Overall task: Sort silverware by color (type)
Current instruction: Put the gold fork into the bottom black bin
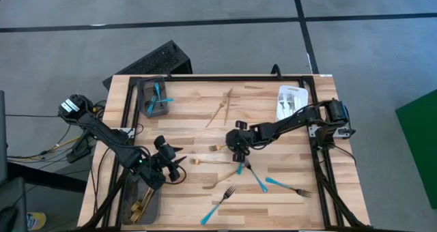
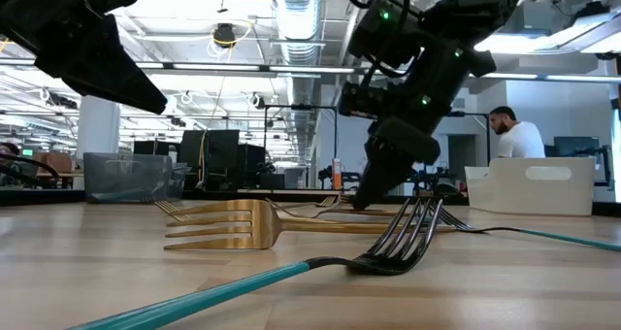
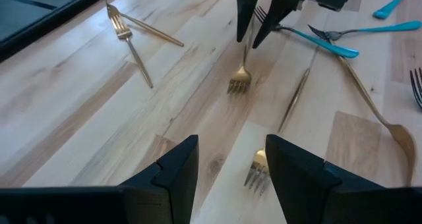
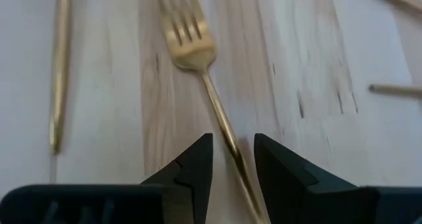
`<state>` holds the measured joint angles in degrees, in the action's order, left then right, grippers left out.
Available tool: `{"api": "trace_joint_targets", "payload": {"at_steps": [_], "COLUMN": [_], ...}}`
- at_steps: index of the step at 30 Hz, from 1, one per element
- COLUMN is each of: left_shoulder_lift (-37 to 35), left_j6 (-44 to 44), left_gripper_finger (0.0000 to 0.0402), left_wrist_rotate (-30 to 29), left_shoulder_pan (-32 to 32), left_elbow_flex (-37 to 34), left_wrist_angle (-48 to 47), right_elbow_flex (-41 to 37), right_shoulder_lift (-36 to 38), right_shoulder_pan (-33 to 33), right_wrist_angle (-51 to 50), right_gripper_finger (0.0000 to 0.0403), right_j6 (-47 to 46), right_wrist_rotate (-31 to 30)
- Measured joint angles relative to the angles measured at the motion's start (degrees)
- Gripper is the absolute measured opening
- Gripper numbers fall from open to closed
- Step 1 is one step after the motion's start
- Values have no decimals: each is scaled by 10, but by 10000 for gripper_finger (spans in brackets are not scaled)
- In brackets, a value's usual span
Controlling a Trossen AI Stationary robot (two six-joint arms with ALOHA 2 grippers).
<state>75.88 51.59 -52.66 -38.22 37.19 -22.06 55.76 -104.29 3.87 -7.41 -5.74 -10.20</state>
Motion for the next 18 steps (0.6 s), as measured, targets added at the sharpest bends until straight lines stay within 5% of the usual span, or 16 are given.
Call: {"api": "trace_joint_targets", "payload": {"at_steps": [10, 18], "left_shoulder_lift": [0, 0], "left_j6": [-28, -3], "left_gripper_finger": [164, 164], "left_wrist_rotate": [-31, -27], "left_shoulder_pan": [5, 30], "left_elbow_flex": [0, 0], "left_wrist_angle": [-3, -3], "right_elbow_flex": [-23, -35], "right_shoulder_lift": [0, 2], "right_shoulder_pan": [-15, -18], "right_wrist_angle": [6, 16], "right_gripper_finger": [124, 44], "right_j6": [-19, -73], "right_wrist_rotate": [4, 13]}}
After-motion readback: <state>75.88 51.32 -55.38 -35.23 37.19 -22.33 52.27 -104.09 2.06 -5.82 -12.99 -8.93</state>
